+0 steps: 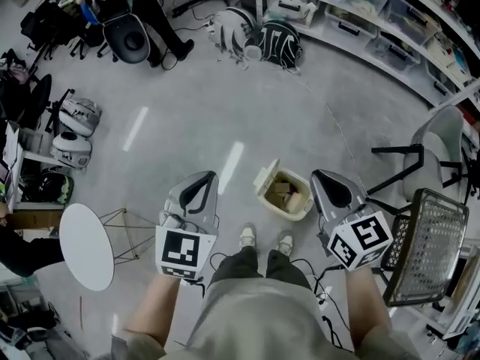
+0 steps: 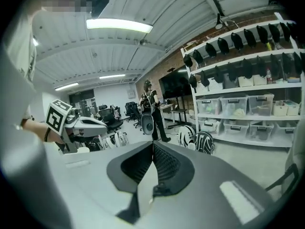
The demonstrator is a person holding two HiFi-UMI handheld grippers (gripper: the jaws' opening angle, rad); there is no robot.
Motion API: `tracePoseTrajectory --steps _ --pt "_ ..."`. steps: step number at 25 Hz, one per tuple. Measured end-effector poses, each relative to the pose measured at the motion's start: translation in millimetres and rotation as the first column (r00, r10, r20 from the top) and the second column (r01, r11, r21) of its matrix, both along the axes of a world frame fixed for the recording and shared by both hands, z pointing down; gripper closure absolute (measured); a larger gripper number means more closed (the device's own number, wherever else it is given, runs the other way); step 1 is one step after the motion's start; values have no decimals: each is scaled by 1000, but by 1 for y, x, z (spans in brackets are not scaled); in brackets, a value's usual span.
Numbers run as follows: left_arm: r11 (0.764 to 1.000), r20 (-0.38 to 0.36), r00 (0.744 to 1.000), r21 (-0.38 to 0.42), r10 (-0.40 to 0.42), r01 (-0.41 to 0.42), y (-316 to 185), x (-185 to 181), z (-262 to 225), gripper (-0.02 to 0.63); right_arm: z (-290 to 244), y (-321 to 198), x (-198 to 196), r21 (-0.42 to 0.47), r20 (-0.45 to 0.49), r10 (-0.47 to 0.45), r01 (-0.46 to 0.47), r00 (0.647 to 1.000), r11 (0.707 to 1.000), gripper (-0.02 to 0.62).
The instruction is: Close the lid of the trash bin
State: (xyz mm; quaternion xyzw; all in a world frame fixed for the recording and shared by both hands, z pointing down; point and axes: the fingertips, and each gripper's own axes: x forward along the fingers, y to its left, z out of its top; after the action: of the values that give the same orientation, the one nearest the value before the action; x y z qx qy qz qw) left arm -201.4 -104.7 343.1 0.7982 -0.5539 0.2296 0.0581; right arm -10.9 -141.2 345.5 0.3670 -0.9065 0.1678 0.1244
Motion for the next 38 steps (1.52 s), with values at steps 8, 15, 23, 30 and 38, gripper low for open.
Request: tracePoseTrajectory --steps 8,15,23,30,38 --pt "988 -44 996 -136 -73 66 -12 -24 84 603 124 -48 -73 -151 -80 -112 99 991 984 474" --pt "958 -82 989 -271 -123 97 -12 -44 174 603 269 -57 -103 -310 -201 -175 107 964 945 454" --pt "913 -85 990 -402 -116 72 -3 -49 268 603 392 -33 -78 -474 -392 -262 50 882 879 459" --pt "896 -94 991 -442 -93 42 -12 -37 294 603 399 -19 -44 -502 -388 -212 -13 897 865 454" --pt "867 -117 993 -492 27 -82 -8 23 328 603 414 12 25 -473 -380 -31 -165 924 865 487"
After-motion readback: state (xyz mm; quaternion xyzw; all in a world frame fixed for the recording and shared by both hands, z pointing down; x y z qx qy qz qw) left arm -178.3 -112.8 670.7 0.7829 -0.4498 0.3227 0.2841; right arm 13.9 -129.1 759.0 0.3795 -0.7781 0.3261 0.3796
